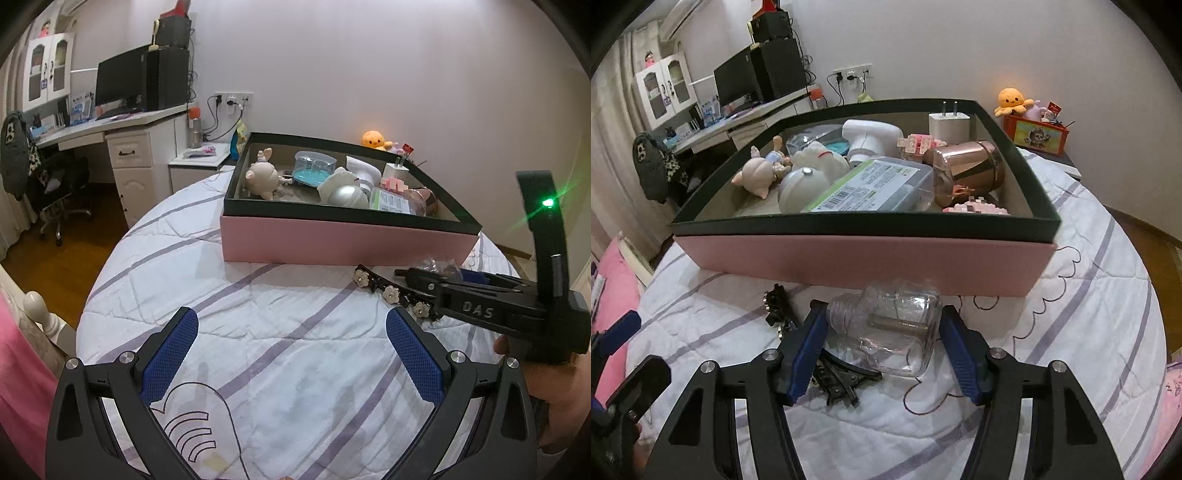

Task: Organize rigid objects
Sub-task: 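Grasp the black hair clip with the left tool while the right tool grasps the glass bottle, then carry the hair clip and glass bottle into the pink box and release both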

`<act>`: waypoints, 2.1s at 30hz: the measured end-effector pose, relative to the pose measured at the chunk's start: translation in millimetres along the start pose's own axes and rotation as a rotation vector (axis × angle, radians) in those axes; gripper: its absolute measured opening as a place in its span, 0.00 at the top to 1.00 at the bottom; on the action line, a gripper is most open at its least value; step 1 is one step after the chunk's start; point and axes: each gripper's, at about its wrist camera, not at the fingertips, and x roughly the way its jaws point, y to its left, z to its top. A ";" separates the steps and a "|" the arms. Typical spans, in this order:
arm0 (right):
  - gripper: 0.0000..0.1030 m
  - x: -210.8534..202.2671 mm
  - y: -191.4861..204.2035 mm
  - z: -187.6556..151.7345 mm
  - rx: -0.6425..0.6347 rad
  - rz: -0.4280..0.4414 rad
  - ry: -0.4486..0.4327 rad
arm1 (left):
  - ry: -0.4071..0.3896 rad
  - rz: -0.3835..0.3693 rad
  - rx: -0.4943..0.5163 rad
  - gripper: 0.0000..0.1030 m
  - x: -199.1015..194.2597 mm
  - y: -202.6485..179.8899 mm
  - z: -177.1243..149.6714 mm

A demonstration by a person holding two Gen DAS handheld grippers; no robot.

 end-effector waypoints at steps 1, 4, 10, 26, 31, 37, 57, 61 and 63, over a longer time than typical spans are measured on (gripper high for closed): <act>0.39 -4.2 -2.0 -0.5 0.005 0.002 -0.013 | 0.004 -0.003 0.003 0.00 0.8 -1.3 0.4; 0.39 -14.8 -9.9 -2.1 0.018 -0.004 -0.037 | 0.012 -0.014 0.009 0.00 3.8 -5.9 2.4; 0.39 -31.1 -34.6 -4.0 0.064 -0.029 -0.067 | 0.052 -0.063 0.056 0.00 21.1 -33.2 12.1; 0.39 -33.5 -71.5 -13.6 0.132 -0.030 -0.070 | 0.262 -0.046 0.206 0.02 95.2 -103.5 23.4; 0.38 -33.8 -71.4 -14.3 0.131 -0.020 -0.072 | 0.244 -0.089 0.192 0.17 93.2 -100.5 24.8; 0.39 -36.1 -68.7 -14.7 0.121 -0.019 -0.074 | 0.195 -0.155 0.153 0.23 76.7 -89.1 24.2; 0.39 -79.1 -38.1 14.5 0.040 0.033 -0.161 | 0.020 -0.146 0.106 0.23 7.5 -46.0 55.4; 0.39 -89.7 -25.9 44.1 -0.004 0.039 -0.199 | -0.037 -0.115 0.110 0.23 1.5 -34.7 89.8; 0.39 -89.3 -22.3 61.1 -0.018 0.039 -0.208 | -0.054 -0.106 0.111 0.23 4.8 -28.7 108.0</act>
